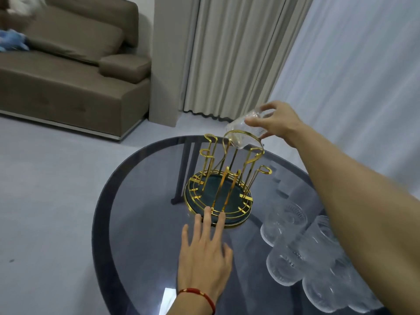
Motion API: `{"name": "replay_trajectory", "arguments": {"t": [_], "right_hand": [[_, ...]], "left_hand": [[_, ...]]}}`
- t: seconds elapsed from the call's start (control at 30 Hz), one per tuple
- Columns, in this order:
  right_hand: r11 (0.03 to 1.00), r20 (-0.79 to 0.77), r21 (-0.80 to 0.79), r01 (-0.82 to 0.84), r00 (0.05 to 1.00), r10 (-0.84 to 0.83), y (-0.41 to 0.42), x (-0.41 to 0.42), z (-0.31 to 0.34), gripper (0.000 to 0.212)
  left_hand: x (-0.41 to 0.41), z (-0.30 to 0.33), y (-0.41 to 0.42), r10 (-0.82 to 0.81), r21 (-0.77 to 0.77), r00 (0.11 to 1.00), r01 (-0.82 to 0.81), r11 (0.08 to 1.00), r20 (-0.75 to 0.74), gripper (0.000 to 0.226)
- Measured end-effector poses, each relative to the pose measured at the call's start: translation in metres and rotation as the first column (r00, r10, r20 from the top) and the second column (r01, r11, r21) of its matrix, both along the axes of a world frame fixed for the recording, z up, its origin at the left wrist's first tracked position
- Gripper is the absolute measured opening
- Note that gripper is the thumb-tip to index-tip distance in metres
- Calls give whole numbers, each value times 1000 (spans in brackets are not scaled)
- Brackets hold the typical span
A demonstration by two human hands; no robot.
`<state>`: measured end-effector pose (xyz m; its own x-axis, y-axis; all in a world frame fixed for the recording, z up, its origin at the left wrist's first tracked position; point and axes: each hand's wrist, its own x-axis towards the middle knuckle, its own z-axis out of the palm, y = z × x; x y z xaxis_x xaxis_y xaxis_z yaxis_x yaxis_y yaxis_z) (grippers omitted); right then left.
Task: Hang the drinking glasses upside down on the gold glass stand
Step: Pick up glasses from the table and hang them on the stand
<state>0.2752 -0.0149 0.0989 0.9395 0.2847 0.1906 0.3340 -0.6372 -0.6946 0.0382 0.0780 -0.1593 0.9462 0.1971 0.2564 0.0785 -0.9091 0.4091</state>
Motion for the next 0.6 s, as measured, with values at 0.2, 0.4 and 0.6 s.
{"name": "replay_trajectory", "arguments": {"t": [0.2, 0.4, 0.6], "right_hand": [[927, -104, -241, -286, 958, 269, 24, 9, -6, 80], [832, -258, -370, -412, 906, 335, 38, 24, -14, 71], [835, -333, -321, -447, 879, 342, 35, 31, -19, 72]], "left_hand": [[1, 0, 0, -11, -6, 1000, 11, 1000, -17, 70], [0, 3, 0, -16, 3, 999, 16, 1000, -36, 69], [-1, 3, -1, -10, 14, 999, 11, 1000, -35, 70]]}}
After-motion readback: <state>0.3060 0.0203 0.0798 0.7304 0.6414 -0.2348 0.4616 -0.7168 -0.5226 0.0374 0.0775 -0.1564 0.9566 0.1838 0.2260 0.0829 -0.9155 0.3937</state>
